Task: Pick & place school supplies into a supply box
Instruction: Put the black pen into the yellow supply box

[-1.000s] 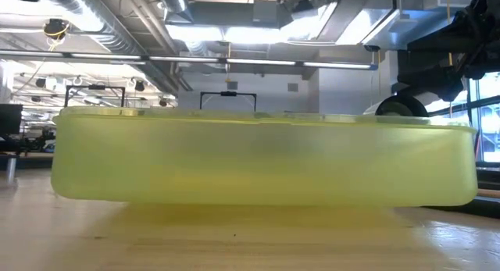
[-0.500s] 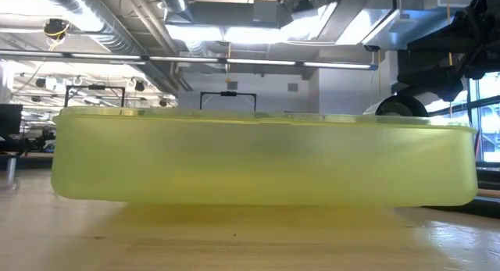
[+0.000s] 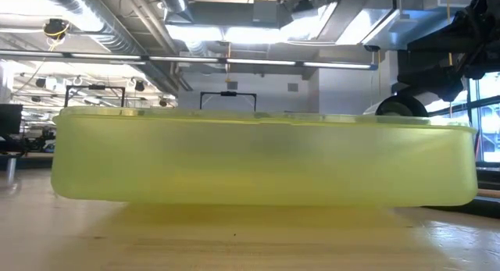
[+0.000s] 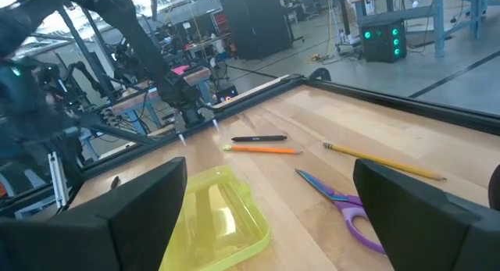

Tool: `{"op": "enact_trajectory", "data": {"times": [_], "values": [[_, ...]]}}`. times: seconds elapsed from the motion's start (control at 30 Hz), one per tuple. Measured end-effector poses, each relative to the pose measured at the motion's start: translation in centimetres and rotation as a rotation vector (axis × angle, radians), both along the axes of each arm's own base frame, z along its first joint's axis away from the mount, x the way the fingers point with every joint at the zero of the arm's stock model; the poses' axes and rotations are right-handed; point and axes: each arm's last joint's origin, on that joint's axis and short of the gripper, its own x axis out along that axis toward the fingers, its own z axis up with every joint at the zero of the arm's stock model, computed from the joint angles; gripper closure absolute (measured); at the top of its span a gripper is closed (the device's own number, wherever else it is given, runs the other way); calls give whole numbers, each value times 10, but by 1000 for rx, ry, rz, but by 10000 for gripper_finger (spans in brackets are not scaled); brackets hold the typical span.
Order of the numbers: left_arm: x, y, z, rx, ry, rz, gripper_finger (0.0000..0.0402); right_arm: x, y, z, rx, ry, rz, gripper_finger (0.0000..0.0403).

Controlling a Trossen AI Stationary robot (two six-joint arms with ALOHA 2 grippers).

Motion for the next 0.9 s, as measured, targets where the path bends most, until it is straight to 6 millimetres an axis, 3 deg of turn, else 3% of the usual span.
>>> {"op": "enact_trajectory", "data": {"times": [0.23, 0.5, 0.7, 0.9], "values": [[-19, -1, -38, -6, 88, -16, 201, 0, 0, 0, -24, 7, 0, 34], [-34, 10, -75, 29, 136, -34, 201, 0, 0, 0, -22, 7, 0, 34], [-39, 16, -95, 5, 130, -36, 201, 0, 0, 0, -20, 6, 0, 34], [-42, 19, -99, 8, 135, -52, 201, 0, 0, 0, -20, 6, 0, 34]]}}
